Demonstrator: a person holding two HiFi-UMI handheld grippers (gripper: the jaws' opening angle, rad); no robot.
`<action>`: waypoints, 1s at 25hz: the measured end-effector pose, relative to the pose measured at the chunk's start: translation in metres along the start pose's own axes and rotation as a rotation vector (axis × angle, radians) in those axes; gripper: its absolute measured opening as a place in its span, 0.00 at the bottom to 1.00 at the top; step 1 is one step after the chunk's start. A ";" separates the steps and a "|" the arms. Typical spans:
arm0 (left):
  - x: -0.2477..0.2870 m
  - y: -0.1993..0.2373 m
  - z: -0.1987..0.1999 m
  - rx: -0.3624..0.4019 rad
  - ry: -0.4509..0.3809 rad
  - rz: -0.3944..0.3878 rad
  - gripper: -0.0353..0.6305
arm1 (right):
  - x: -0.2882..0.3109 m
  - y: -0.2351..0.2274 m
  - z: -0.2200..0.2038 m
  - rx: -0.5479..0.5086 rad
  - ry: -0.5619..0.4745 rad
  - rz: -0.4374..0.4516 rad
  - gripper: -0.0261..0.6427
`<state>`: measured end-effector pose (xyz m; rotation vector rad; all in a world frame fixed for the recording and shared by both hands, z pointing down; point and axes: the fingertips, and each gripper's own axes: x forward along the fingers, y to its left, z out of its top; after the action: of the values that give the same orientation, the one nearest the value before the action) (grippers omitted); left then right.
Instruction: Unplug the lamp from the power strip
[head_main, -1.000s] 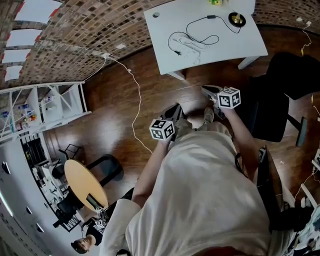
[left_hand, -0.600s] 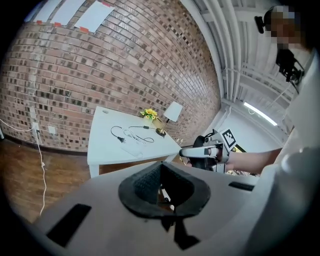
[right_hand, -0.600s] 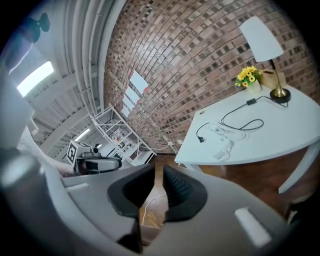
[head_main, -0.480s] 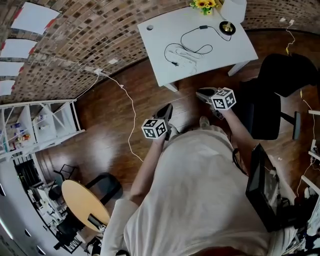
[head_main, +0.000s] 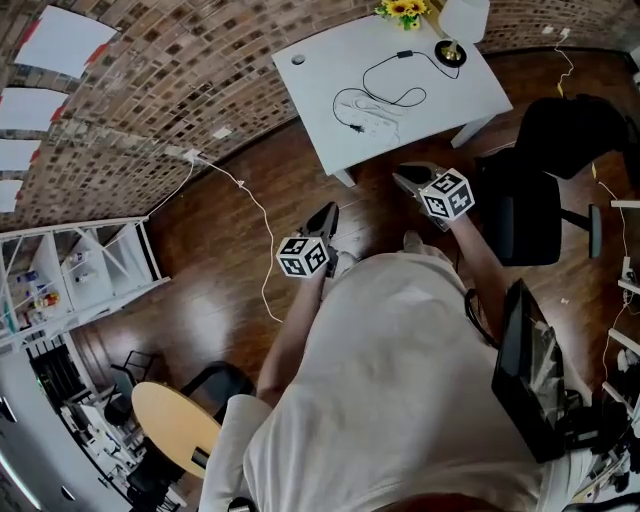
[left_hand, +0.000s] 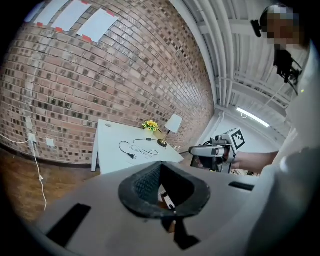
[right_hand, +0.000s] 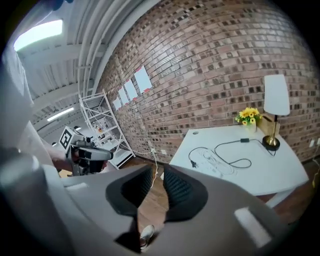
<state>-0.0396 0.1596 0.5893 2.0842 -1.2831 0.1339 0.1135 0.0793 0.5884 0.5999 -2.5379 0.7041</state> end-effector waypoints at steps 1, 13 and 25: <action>-0.004 0.003 0.006 -0.007 -0.009 -0.006 0.06 | 0.000 0.006 0.008 -0.029 -0.006 -0.013 0.14; -0.033 0.035 0.018 0.168 -0.011 0.040 0.06 | 0.003 0.040 0.046 -0.246 -0.101 -0.126 0.21; -0.031 0.053 -0.042 -0.004 0.033 0.067 0.06 | 0.018 0.033 -0.035 -0.194 0.032 -0.113 0.21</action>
<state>-0.0885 0.1926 0.6341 2.0279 -1.3326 0.1943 0.0927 0.1196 0.6122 0.6531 -2.4824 0.4191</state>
